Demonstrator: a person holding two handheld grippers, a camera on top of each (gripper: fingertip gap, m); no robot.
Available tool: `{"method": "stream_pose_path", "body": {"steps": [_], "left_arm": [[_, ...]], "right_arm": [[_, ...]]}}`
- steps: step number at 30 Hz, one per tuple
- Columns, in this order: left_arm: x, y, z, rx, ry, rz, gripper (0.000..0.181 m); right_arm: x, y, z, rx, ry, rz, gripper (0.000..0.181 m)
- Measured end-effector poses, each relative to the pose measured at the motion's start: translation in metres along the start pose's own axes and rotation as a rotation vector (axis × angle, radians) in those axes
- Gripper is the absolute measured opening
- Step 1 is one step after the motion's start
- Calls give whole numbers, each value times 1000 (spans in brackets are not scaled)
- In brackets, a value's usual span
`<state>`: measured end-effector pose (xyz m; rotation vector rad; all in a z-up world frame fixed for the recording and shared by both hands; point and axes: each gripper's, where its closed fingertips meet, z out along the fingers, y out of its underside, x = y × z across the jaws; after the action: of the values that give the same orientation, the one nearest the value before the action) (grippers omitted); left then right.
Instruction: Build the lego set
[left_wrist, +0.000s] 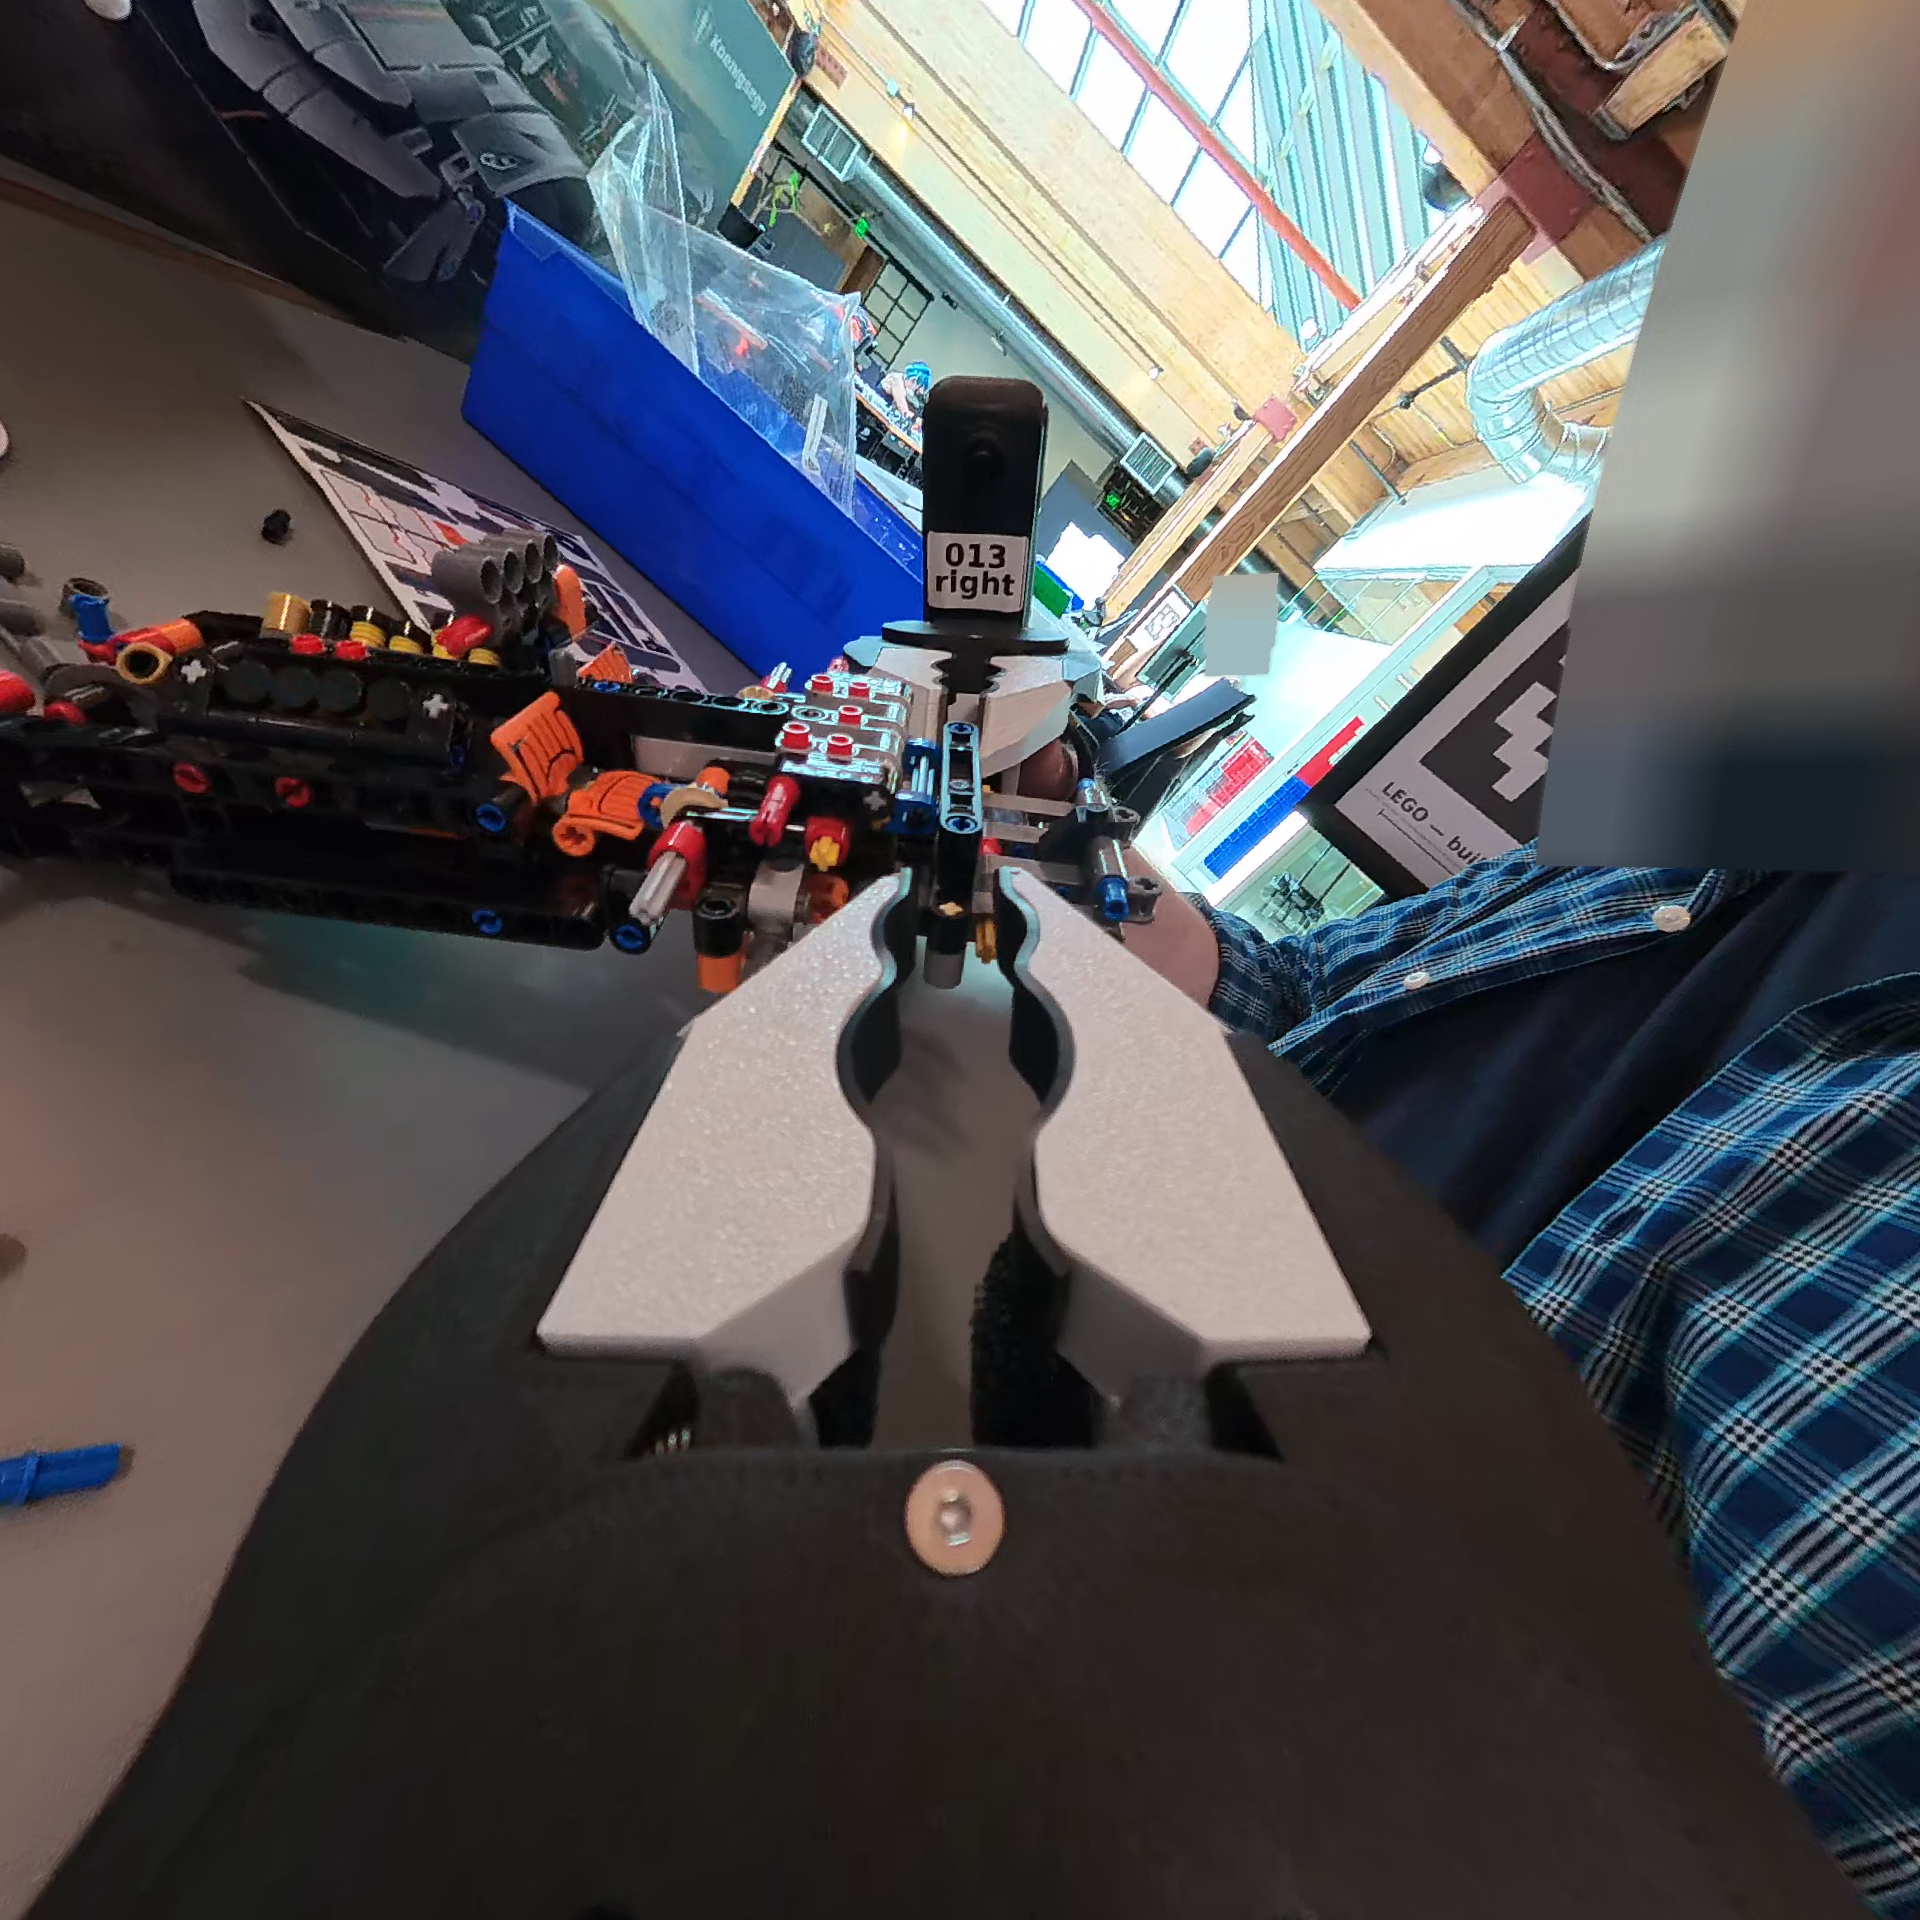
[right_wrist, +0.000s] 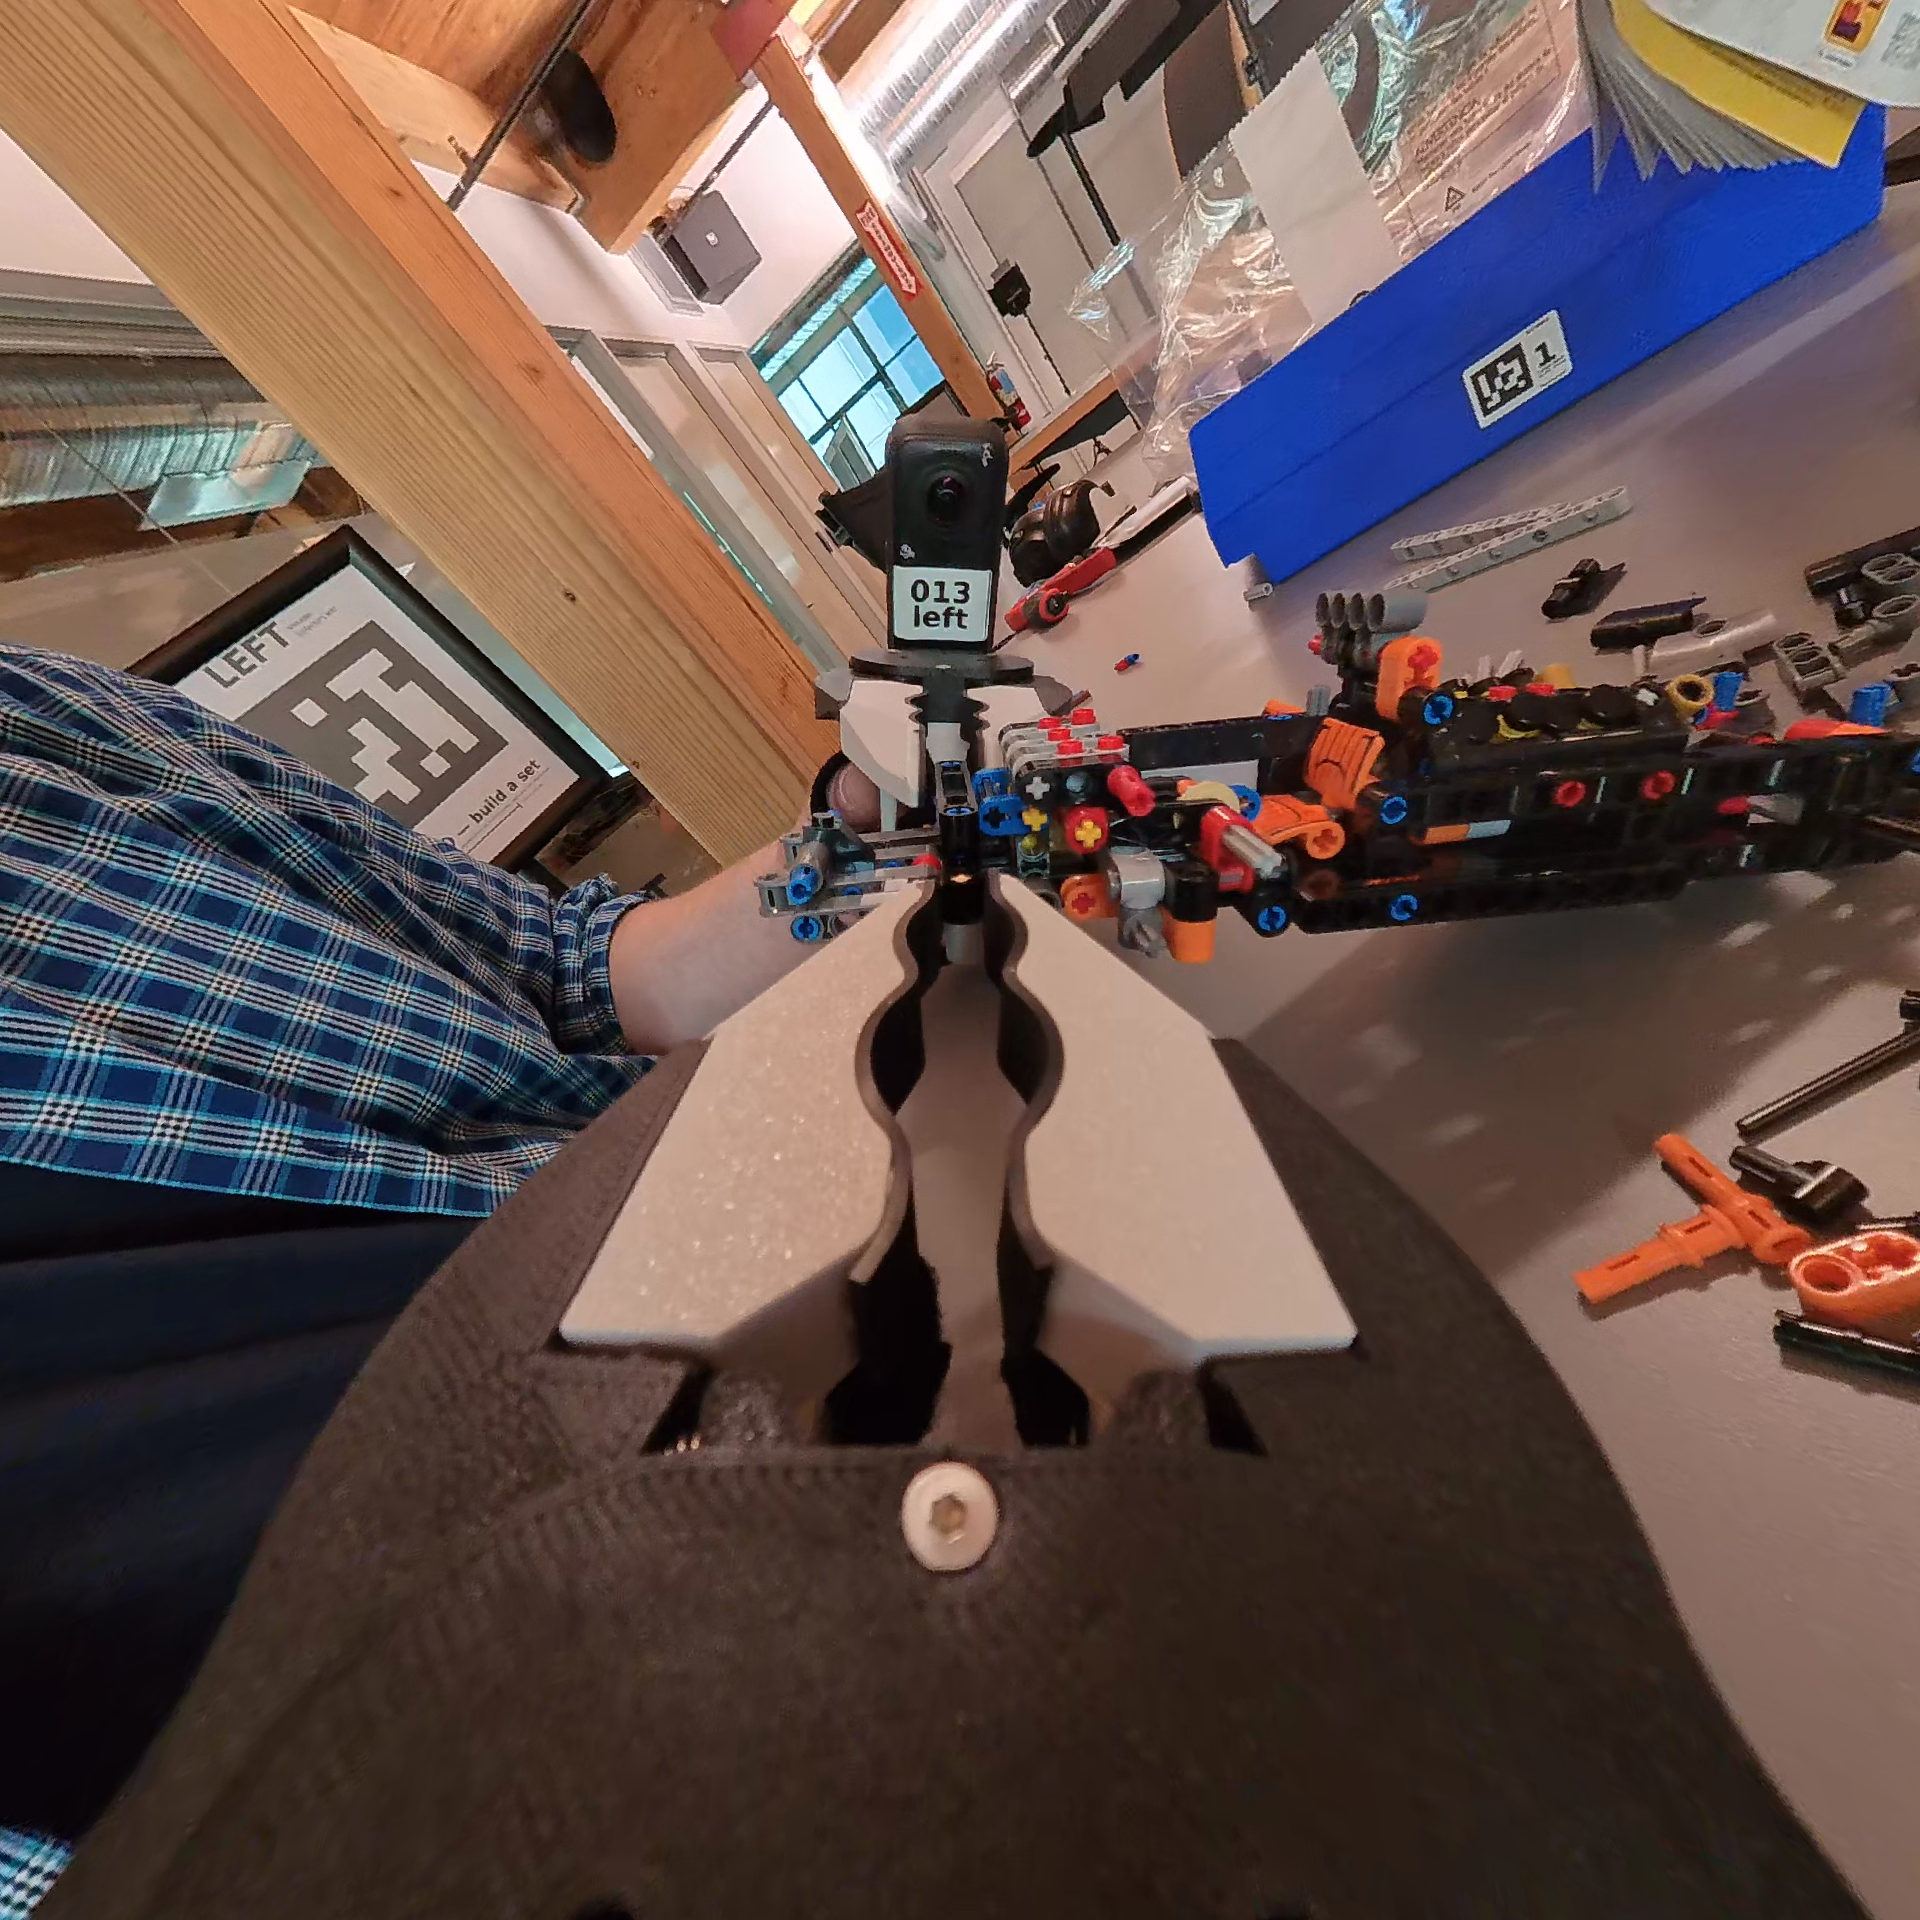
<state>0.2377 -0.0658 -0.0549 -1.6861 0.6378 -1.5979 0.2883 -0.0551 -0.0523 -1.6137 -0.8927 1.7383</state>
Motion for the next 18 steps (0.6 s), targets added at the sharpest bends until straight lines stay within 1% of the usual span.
{"method": "stream_pose_path", "body": {"steps": [9,18], "left_arm": [[-1,2,0,-12,-9,2,8],[-1,2,0,-13,-14,4,8]], "right_arm": [[0,0,0,-3,1,-1,5],[0,1,1,-5,0,-2,5]]}}
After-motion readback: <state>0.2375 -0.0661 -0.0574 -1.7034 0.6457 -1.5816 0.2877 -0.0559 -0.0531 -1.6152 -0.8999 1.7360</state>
